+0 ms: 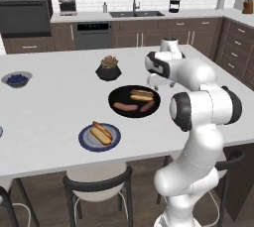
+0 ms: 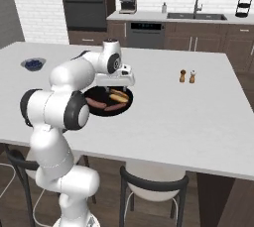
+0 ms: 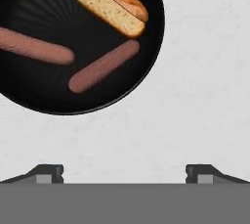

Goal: Place one bun and one sausage from the bowl on each plate.

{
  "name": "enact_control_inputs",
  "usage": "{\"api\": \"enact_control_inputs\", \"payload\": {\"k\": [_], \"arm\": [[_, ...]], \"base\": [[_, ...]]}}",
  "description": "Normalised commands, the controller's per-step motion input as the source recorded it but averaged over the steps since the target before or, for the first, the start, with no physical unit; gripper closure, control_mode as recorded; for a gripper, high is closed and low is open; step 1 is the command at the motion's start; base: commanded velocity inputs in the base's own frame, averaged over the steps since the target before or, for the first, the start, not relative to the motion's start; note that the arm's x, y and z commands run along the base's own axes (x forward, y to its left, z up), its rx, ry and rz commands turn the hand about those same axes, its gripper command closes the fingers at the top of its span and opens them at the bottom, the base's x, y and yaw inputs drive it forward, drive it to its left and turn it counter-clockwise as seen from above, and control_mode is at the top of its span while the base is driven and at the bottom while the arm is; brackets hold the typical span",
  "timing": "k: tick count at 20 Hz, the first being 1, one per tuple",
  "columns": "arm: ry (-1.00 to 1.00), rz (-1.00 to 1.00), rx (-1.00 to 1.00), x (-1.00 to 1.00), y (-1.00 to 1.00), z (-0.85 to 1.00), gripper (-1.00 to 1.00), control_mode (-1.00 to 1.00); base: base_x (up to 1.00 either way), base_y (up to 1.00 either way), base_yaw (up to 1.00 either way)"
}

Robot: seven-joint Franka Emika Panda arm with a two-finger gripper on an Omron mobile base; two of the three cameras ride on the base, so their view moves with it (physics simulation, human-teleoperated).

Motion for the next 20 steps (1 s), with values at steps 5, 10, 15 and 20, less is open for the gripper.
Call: {"api": "enact_control_inputs", "payload": {"k": [5, 10, 15, 20], "arm": [[0.04, 0.32, 0.03, 0.43, 1.00, -0.06, -1.00, -1.00], [0.05, 0.26, 0.00, 0.70, 0.78, -0.42, -1.00, -1.00], [0.04, 0.23, 0.00, 0.52, 0.46, -0.68, -1.00, -1.00], [0.09, 0.12, 0.00, 0.48, 0.03, -0.64, -1.00, -1.00]], "base": [[0.00, 0.00, 0.00], [0.00, 0.00, 0.00], [0.00, 0.00, 0.00], [0.00, 0.00, 0.00]]}}
